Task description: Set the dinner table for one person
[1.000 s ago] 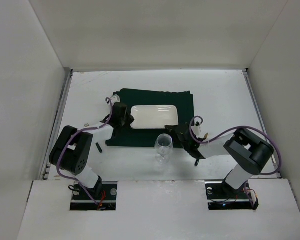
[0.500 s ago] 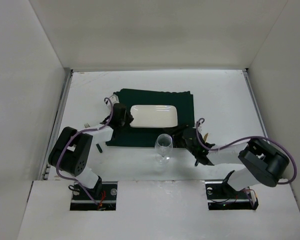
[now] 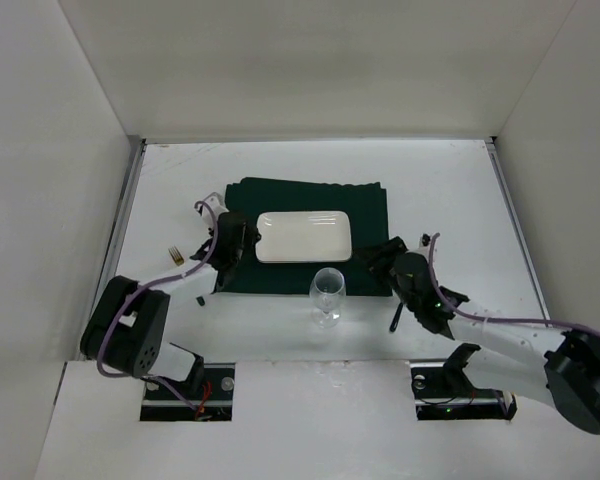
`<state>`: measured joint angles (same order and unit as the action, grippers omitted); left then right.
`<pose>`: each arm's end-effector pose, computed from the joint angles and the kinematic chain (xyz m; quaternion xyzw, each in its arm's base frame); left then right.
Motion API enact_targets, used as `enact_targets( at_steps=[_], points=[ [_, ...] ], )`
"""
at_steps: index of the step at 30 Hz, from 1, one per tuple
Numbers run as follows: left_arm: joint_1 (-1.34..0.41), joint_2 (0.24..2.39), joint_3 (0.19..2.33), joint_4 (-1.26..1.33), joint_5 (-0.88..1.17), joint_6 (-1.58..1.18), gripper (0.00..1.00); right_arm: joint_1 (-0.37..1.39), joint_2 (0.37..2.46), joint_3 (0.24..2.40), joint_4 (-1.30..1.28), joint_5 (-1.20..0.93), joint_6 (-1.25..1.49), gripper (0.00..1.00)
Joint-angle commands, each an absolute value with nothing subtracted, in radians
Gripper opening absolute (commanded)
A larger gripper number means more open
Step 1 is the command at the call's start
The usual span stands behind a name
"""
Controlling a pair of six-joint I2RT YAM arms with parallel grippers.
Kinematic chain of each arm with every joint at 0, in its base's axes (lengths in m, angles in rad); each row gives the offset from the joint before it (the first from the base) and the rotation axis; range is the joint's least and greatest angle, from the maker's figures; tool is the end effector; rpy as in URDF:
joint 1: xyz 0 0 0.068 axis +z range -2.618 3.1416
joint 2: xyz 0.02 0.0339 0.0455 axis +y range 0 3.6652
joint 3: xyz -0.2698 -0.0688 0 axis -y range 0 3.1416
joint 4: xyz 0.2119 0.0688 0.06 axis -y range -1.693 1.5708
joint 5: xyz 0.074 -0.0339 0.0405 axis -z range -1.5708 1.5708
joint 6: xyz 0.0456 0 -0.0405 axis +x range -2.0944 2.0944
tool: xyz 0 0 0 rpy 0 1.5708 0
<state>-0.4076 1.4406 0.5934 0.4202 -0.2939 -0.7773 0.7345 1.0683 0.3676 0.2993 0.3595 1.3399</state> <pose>0.2598 -0.0978 0.2132 -0.2308 0.8031 -0.1968 0.5129 0.1578 0.1209 0.2136 0.3388 0.7537 0.3917 0.4046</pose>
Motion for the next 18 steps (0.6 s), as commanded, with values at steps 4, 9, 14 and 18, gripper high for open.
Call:
enact_targets(
  at_steps=[4,9,14,18],
  points=[
    [-0.415,1.208,0.505,0.368,-0.394,-0.767,0.36,0.654,0.866,0.419,0.074,0.414,1.07,0.52],
    [-0.413,1.024,0.387,0.23,-0.483,-0.768,0.36,0.601,0.672,0.523,-0.165,0.371,0.876,0.16],
    [-0.419,0.881,0.315,0.115,-0.503,-0.795,0.34,0.645,0.672,0.779,-0.466,0.286,0.677,0.16],
    [-0.423,0.841,0.305,0.08,-0.518,-0.781,0.31,0.795,0.751,0.949,-0.613,0.284,0.609,0.27]
  ],
)
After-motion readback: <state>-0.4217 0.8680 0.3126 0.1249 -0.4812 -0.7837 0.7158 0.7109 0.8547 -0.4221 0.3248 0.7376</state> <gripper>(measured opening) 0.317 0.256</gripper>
